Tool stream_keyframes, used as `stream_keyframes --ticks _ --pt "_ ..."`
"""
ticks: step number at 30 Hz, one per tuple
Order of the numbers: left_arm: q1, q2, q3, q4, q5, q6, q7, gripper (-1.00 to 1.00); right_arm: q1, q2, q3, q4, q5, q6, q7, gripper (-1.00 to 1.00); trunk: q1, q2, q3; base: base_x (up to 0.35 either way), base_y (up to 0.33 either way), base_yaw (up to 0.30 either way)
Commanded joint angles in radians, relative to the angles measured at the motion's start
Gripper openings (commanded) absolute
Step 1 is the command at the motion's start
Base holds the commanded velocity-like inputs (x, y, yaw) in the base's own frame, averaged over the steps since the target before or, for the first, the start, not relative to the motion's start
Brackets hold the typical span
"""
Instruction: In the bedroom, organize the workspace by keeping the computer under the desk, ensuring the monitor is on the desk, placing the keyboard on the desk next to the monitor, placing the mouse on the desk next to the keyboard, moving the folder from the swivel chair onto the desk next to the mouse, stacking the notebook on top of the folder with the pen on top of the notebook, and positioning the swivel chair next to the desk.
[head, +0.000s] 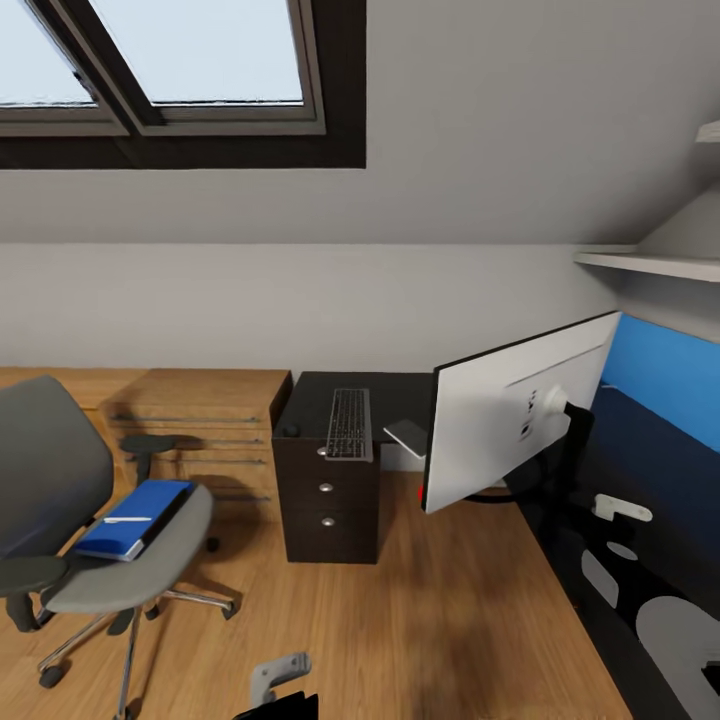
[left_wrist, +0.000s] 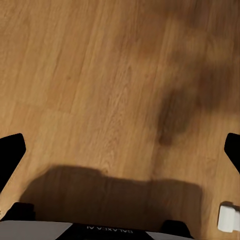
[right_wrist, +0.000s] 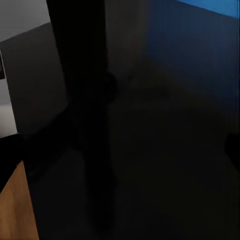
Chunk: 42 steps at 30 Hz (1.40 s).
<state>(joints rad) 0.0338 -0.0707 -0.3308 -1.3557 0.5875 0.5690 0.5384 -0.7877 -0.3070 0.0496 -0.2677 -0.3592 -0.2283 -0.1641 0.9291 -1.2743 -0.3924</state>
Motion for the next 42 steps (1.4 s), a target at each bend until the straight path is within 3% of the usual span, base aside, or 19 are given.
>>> stream_keyframes --ticks 1,14,42 --pt "0.0 0.001 -0.001 -0.002 0.011 0.001 0.009 1.0 -0.001 0.0 0.005 0.001 -0.006 -0.003 -0.003 1.0 0.0 -0.001 -0.001 0.0 0.0 -0.213" --pt "0.0 0.003 -0.001 -0.001 0.012 0.002 0.008 1.0 0.0 0.002 0.008 0.002 -0.003 -0.003 0.0 1.0 0.0 -0.001 -0.001 0.004 0.0 -0.115" --pt "0.0 0.002 -0.006 0.039 0.013 -0.001 0.008 1.0 0.001 -0.004 0.007 0.019 0.0 -0.004 0.0 1.0 0.0 -0.001 -0.001 0.165 0.0 -0.001"
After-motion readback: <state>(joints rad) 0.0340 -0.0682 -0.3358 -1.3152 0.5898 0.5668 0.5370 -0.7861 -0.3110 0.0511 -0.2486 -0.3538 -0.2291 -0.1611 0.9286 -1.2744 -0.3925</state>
